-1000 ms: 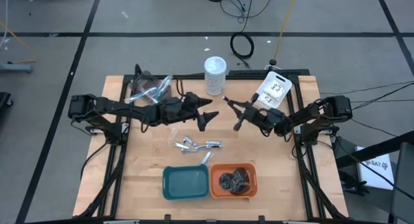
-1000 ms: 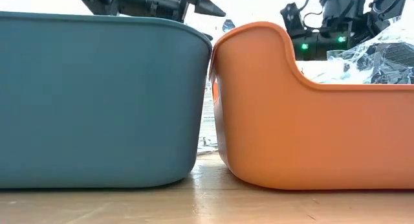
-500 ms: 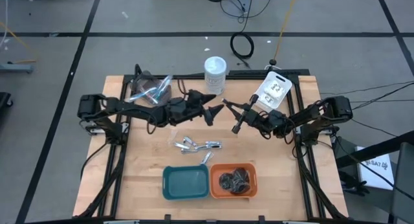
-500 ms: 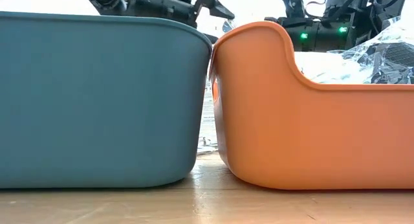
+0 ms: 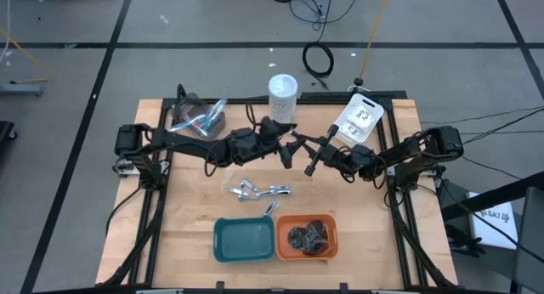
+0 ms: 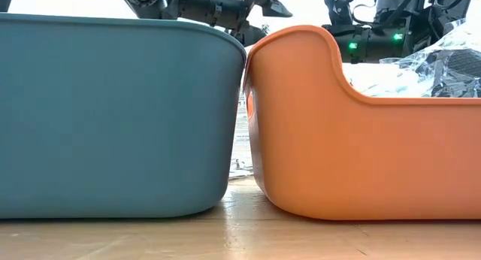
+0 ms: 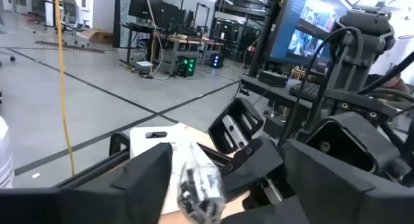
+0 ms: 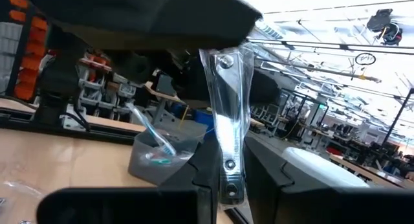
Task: Pick & Place Travel size toiletries
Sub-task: Put the silver nail cutter into the green bin
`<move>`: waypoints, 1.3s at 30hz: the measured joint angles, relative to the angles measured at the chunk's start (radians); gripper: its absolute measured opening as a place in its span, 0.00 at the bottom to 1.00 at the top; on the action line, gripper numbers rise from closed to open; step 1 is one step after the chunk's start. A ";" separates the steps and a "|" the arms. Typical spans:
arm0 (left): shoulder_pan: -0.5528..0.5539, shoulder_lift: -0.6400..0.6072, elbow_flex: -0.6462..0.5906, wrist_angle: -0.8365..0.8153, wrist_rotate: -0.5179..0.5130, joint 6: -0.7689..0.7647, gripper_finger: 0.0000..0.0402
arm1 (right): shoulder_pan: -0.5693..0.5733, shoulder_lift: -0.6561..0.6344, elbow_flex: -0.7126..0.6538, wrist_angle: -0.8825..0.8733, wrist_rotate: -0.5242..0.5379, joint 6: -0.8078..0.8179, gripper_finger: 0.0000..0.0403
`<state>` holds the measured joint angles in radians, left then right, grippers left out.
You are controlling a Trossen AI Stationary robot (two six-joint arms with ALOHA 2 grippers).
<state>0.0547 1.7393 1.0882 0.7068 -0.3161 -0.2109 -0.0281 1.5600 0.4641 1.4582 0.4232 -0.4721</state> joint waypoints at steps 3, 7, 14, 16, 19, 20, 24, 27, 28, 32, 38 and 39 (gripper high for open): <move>0.000 0.000 0.000 -0.005 0.000 -0.001 0.58 | -0.003 0.000 0.000 -0.002 0.000 -0.001 0.09; 0.000 0.000 0.000 -0.022 -0.005 -0.012 0.39 | -0.003 0.000 0.000 -0.004 -0.004 -0.001 0.09; 0.010 0.000 0.000 -0.040 -0.009 -0.008 0.09 | -0.003 0.000 0.000 -0.006 -0.001 -0.001 0.09; 0.012 0.000 0.000 -0.044 -0.006 -0.010 0.09 | -0.003 0.000 0.000 -0.008 0.000 0.000 0.09; 0.016 0.000 -0.001 -0.049 -0.005 -0.019 0.09 | -0.003 0.000 0.000 -0.022 0.001 0.008 0.10; 0.019 -0.003 -0.001 -0.057 0.001 -0.019 0.09 | -0.003 0.000 0.000 -0.030 0.001 0.019 0.13; 0.027 -0.064 -0.003 -0.156 0.007 0.010 0.09 | -0.007 -0.001 0.000 -0.052 -0.006 0.098 0.32; 0.031 -0.143 -0.002 -0.251 -0.009 0.052 0.09 | -0.014 -0.031 0.000 -0.100 -0.005 0.149 0.45; 0.032 -0.172 -0.002 -0.296 -0.022 0.066 0.09 | -0.017 -0.051 0.000 -0.129 -0.006 0.166 0.49; 0.005 -0.280 -0.002 -0.501 -0.001 0.119 0.09 | -0.033 -0.161 0.000 -0.305 -0.010 0.245 0.58; -0.104 -0.386 -0.001 -0.879 0.158 0.006 0.09 | -0.061 -0.364 0.000 -0.599 -0.084 0.337 0.60; -0.138 -0.387 -0.001 -0.924 0.160 -0.041 0.09 | -0.065 -0.391 0.000 -0.638 -0.088 0.351 0.59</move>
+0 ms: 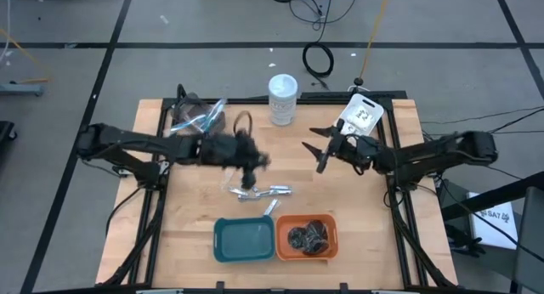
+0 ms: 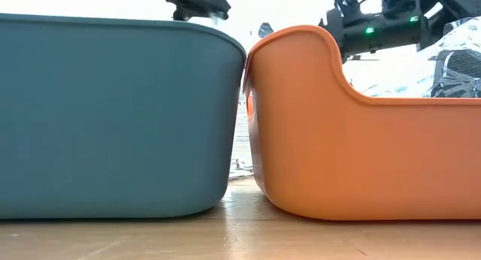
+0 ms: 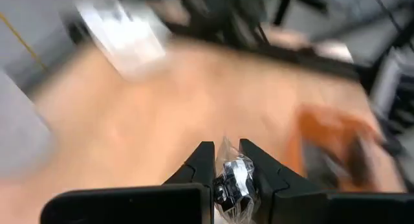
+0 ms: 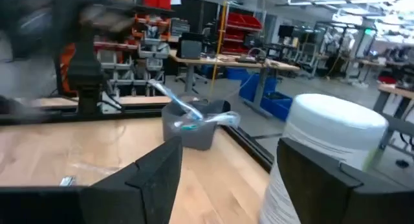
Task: Pick & Place Travel size toiletries
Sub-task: Put the silver nail cutter into the green bin
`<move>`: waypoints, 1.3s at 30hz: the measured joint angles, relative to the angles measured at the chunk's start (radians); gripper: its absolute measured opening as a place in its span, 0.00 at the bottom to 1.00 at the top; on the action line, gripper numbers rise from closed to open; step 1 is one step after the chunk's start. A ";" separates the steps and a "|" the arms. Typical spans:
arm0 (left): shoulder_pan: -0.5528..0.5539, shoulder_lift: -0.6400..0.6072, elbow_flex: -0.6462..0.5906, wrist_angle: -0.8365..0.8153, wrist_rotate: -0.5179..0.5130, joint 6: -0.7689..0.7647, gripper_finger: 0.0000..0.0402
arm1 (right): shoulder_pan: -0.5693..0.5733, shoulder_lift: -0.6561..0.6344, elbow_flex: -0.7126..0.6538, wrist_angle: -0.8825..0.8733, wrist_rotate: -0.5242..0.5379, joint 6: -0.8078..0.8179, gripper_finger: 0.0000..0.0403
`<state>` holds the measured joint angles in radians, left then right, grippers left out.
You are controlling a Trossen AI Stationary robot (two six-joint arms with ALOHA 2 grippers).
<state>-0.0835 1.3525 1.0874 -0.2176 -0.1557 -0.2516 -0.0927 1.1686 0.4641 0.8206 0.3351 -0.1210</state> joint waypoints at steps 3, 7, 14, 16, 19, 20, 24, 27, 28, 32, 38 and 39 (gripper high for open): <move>-0.105 0.009 0.000 -0.135 0.000 -0.135 0.09 | -0.007 -0.058 0.000 -0.101 0.000 0.028 0.58; -0.234 0.059 -0.002 -0.193 0.069 -0.257 0.09 | -0.007 -0.082 0.000 -0.209 0.001 0.051 0.56; -0.352 0.168 -0.001 -0.204 0.243 -0.327 0.09 | -0.012 -0.075 -0.001 -0.244 0.001 0.115 0.56; -0.359 0.199 -0.001 -0.208 0.243 -0.350 0.09 | -0.012 -0.075 -0.001 -0.242 0.000 0.139 0.56; -0.362 0.239 -0.001 -0.200 0.247 -0.354 0.10 | -0.011 -0.075 -0.001 -0.243 0.000 0.161 0.56; -0.362 0.247 -0.001 -0.195 0.259 -0.352 0.12 | -0.011 -0.075 -0.001 -0.243 -0.003 0.168 0.56; -0.360 0.249 -0.001 -0.185 0.306 -0.349 0.22 | -0.011 -0.075 -0.001 -0.243 -0.050 0.192 0.56; -0.359 0.242 -0.001 -0.199 0.306 -0.344 0.28 | -0.011 -0.075 -0.001 -0.244 -0.080 0.205 0.56; -0.355 0.240 -0.001 -0.197 0.305 -0.337 0.29 | -0.011 -0.075 -0.001 -0.247 -0.082 0.207 0.56; -0.338 0.238 -0.001 -0.204 0.323 -0.324 0.33 | -0.011 -0.075 -0.001 -0.272 -0.088 0.207 0.56; -0.292 0.169 -0.001 -0.191 0.303 -0.154 0.35 | -0.011 -0.031 0.000 -0.266 -0.293 0.262 0.56; -0.288 0.142 -0.001 -0.190 0.253 -0.104 0.35 | -0.010 -0.010 0.003 -0.269 -0.325 0.276 0.55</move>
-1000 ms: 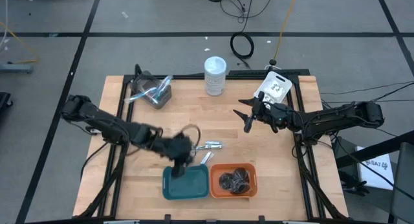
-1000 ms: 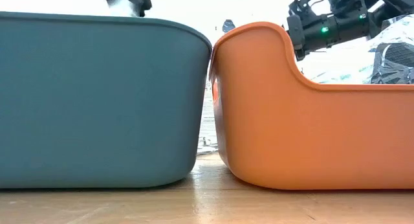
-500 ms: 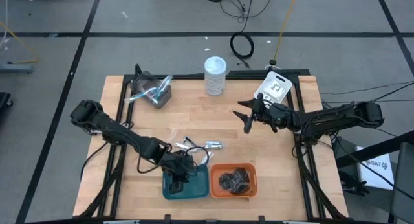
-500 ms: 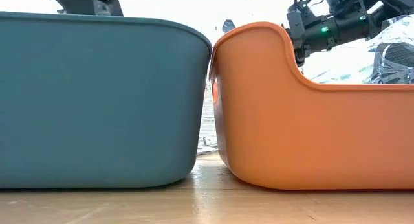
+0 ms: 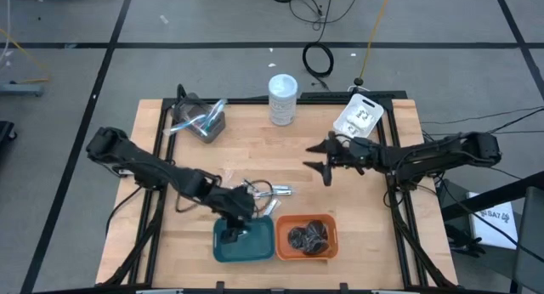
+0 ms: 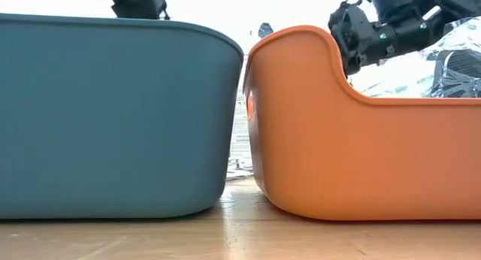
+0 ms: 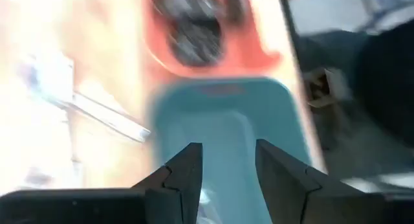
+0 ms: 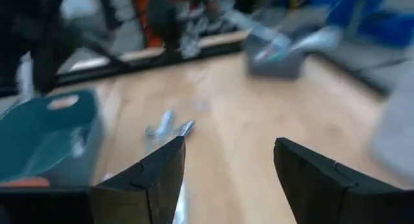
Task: Pick & Place Travel size toiletries
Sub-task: Put the silver nail cutter into the green bin
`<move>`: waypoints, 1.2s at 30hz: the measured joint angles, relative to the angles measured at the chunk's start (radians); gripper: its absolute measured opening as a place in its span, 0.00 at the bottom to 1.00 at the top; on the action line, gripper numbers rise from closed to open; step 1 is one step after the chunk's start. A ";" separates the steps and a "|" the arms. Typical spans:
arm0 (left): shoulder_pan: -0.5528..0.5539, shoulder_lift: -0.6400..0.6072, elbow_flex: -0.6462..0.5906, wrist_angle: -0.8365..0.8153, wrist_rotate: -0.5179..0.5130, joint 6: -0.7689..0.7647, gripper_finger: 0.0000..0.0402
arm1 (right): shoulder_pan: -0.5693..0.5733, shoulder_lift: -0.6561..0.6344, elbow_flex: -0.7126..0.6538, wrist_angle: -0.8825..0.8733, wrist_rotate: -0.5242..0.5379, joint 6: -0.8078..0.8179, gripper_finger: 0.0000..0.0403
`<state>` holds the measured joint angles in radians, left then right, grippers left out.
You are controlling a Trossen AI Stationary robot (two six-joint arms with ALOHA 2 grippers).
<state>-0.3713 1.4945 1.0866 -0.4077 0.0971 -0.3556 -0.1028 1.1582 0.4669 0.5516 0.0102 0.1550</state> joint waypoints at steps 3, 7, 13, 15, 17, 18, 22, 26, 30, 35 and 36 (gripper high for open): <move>0.002 -0.080 0.000 -0.002 -0.180 0.146 0.34 | 0.000 0.087 0.025 -0.015 -0.072 0.025 0.54; 0.018 -0.180 -0.040 0.103 -0.279 0.335 0.33 | 0.000 0.225 0.093 -0.036 -0.139 0.031 0.53; 0.129 -0.322 -0.277 0.389 -0.203 0.452 0.33 | 0.001 0.422 0.255 -0.220 -0.173 -0.097 0.53; 0.182 -0.359 -0.368 0.491 -0.190 0.439 0.33 | 0.007 0.469 0.301 -0.312 -0.173 -0.148 0.53; 0.231 -0.389 -0.452 0.607 -0.184 0.418 0.33 | 0.022 0.505 0.332 -0.390 -0.173 -0.201 0.53; 0.255 -0.401 -0.488 0.663 -0.183 0.405 0.33 | 0.031 0.521 0.343 -0.403 -0.173 -0.227 0.53; 0.340 -0.429 -0.590 0.832 -0.183 0.371 0.33 | 0.066 0.548 0.347 -0.376 -0.202 -0.308 0.53; 0.410 -0.433 -0.625 0.874 -0.182 0.340 0.33 | 0.079 0.564 0.349 -0.336 -0.229 -0.294 0.53; 0.458 -0.433 -0.628 0.880 -0.168 0.307 0.33 | 0.066 0.622 0.390 -0.347 -0.296 -0.269 0.53; 0.479 -0.433 -0.628 0.875 -0.121 0.277 0.33 | 0.056 0.716 0.462 -0.351 -0.356 -0.270 0.53; 0.479 -0.433 -0.628 0.873 -0.116 0.274 0.33 | 0.056 0.733 0.478 -0.350 -0.357 -0.269 0.53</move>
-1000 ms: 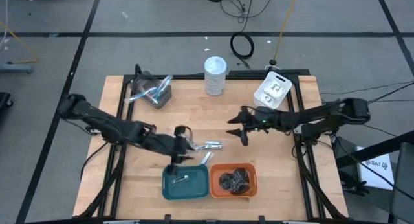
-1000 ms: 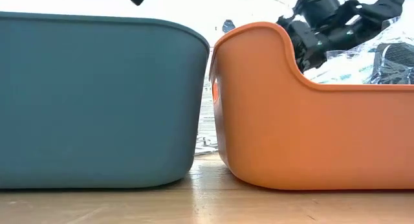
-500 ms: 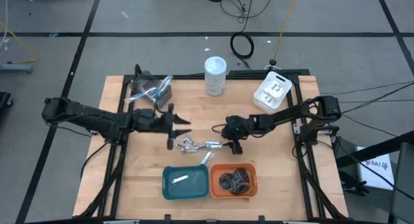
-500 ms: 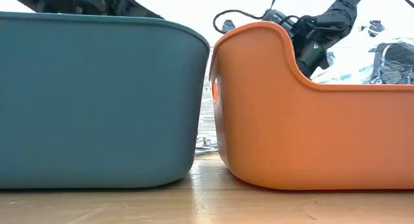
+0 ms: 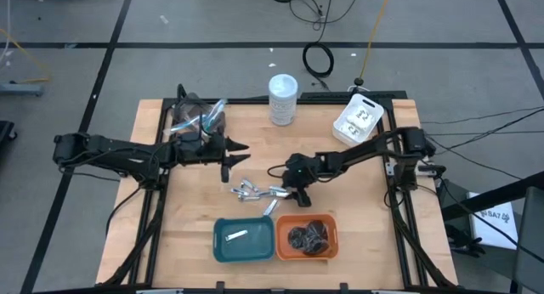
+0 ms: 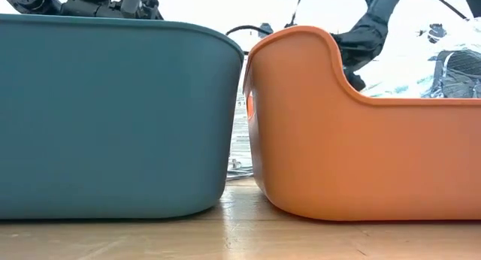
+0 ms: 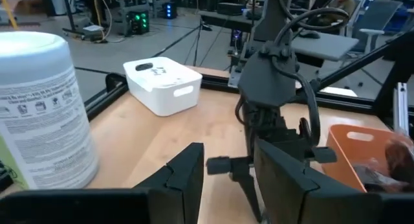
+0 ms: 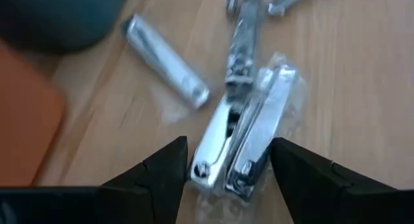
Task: Pick & Place Travel size toiletries
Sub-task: Put the silver nail cutter into the green bin
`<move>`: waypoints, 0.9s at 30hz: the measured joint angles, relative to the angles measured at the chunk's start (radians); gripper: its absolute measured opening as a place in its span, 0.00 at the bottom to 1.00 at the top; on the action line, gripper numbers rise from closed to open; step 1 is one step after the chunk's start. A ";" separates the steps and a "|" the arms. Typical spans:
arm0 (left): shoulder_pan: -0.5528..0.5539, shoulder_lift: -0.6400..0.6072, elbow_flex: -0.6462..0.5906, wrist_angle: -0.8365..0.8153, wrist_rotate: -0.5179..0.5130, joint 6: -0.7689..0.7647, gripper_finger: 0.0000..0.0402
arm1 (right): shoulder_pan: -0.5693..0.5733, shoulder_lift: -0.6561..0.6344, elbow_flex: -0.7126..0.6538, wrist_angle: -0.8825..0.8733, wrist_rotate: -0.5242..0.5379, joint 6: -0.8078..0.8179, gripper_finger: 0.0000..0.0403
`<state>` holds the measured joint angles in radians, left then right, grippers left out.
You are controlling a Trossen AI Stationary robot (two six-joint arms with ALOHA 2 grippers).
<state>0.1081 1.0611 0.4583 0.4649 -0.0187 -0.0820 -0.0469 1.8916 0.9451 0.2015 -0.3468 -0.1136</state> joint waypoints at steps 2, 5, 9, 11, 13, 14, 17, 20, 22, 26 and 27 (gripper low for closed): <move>-0.002 0.000 0.000 -0.010 0.003 -0.002 0.33 | -0.003 0.023 0.013 0.007 0.005 -0.004 0.53; -0.007 0.000 0.000 -0.035 0.003 -0.003 0.33 | -0.013 0.051 0.018 0.021 0.010 -0.004 0.52; -0.007 0.001 0.000 -0.050 0.003 -0.003 0.33 | -0.027 0.054 0.019 0.011 0.066 -0.004 0.47; -0.007 0.001 0.000 -0.053 0.003 -0.005 0.33 | -0.037 0.055 0.019 0.013 0.071 -0.004 0.43; -0.008 0.001 0.000 -0.052 0.003 -0.006 0.33 | -0.045 0.055 0.017 0.020 0.079 -0.004 0.37; -0.007 0.001 0.000 -0.052 0.003 -0.006 0.33 | -0.048 0.055 0.017 0.021 0.080 -0.003 0.35; -0.007 0.001 0.001 -0.052 0.002 -0.006 0.33 | -0.064 0.048 0.016 0.016 0.082 -0.001 0.28; -0.008 0.001 0.001 -0.052 0.002 -0.009 0.33 | -0.079 0.048 0.016 0.017 0.085 0.000 0.28; -0.007 0.001 0.001 -0.052 0.002 -0.010 0.33 | -0.088 0.048 0.016 0.018 0.085 0.000 0.28; -0.007 0.001 0.001 -0.052 0.002 -0.011 0.33 | -0.111 0.041 0.015 0.018 0.090 0.025 0.28; -0.007 0.001 0.001 -0.052 0.002 -0.011 0.33 | -0.118 0.037 0.014 0.017 0.093 0.032 0.28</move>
<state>0.1008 1.0618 0.4591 0.4133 -0.0168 -0.0925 -0.1645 1.9288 0.9595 0.2187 -0.2542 -0.0816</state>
